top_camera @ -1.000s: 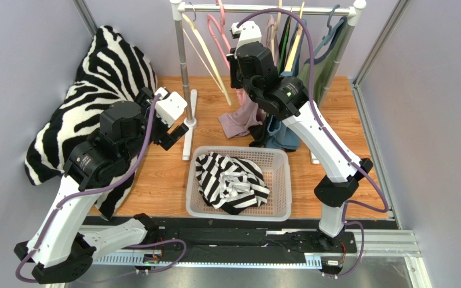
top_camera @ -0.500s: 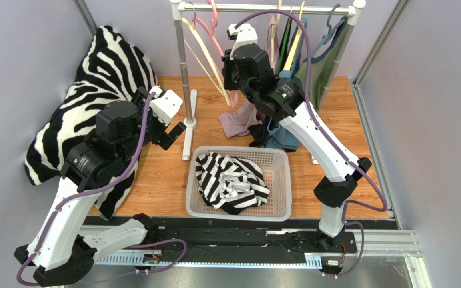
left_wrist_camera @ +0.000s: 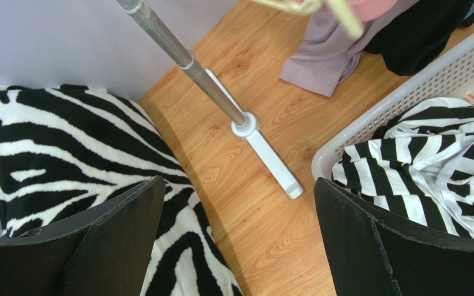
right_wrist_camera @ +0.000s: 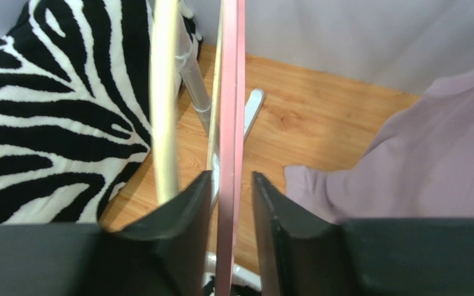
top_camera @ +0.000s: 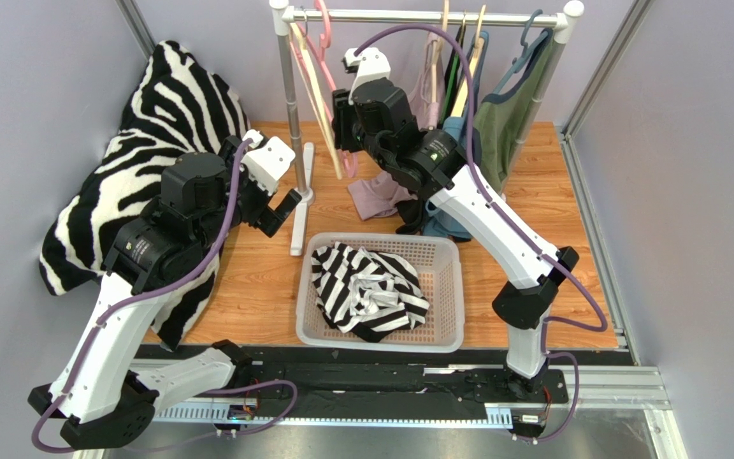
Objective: Remove the tank top from the hanger
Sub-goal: Place the hanger at the clothesline, then pick up the hanger from the clothesline.
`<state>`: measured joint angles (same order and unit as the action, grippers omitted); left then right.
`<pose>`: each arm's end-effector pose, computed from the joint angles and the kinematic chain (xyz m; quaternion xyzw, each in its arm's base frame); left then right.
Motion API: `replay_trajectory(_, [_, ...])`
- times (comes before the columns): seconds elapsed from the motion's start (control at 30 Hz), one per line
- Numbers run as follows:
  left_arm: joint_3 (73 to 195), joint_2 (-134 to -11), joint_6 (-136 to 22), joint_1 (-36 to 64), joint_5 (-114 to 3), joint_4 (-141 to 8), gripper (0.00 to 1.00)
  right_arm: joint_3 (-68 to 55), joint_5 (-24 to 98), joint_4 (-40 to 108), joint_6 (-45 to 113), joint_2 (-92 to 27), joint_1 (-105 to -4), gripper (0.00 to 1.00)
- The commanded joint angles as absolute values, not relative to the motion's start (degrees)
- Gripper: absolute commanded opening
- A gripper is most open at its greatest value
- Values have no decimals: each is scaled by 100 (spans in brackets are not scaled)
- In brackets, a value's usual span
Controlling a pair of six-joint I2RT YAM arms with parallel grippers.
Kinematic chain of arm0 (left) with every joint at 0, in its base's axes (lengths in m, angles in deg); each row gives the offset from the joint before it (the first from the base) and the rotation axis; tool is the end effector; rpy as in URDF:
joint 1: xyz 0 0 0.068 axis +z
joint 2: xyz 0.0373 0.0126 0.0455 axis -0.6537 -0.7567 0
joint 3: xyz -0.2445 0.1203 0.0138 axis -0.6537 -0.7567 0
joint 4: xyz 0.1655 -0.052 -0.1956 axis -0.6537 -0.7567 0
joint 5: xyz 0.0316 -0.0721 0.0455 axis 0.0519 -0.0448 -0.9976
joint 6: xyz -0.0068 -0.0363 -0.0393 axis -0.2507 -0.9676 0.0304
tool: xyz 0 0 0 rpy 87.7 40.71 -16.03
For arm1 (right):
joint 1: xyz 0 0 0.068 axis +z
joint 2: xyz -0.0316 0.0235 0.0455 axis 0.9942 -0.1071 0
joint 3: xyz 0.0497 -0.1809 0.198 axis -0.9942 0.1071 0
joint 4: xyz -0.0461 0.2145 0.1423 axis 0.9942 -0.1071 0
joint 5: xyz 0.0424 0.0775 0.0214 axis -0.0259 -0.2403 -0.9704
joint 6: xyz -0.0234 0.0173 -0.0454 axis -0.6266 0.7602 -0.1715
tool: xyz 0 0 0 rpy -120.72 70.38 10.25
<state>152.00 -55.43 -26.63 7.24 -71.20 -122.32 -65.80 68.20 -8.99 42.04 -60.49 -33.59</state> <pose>0.1354 -0.0842 0.4784 0.3337 0.7569 -0.0164 0.5617 0.2679 0.3004 0.4915 -0.1249 0.7897 0.1738 0.5749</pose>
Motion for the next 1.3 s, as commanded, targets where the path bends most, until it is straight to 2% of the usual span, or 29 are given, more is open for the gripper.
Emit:
replay_trajectory(0.0, [15398, -5510, -2834, 760, -7007, -12198, 99, -6346, 6965, -1247, 4000, -5601, -3331, 53])
replay_trajectory(0.1, [15398, -5527, -2843, 769, -6989, -12198, 99, -5986, 7053, -1211, 3920, -5196, -3375, 64])
replay_trajectory(0.17, [15416, -5536, -2852, 786, -6989, -12206, 99, -5749, 7062, -1203, 3877, -4818, -3411, 67])
replay_trajectory(0.33, [15477, -5536, -2869, 830, -6945, -12242, 99, -5388, 7115, -1238, 3832, -4194, -3560, 68])
replay_trajectory(0.77, [15477, -5536, -2966, 971, -6734, -12303, 99, -4728, 6544, -1571, 4166, -3797, -4377, 68])
replay_trajectory(1.07, [15416, -5474, -3001, 1032, -6594, -12321, 99, -3965, 6903, -1660, 4070, -3244, -4535, 70])
replay_trajectory(1.27, [15407, -5457, -3045, 1068, -6497, -12321, 99, -3595, 6834, -1686, 4026, -2892, -5001, 70])
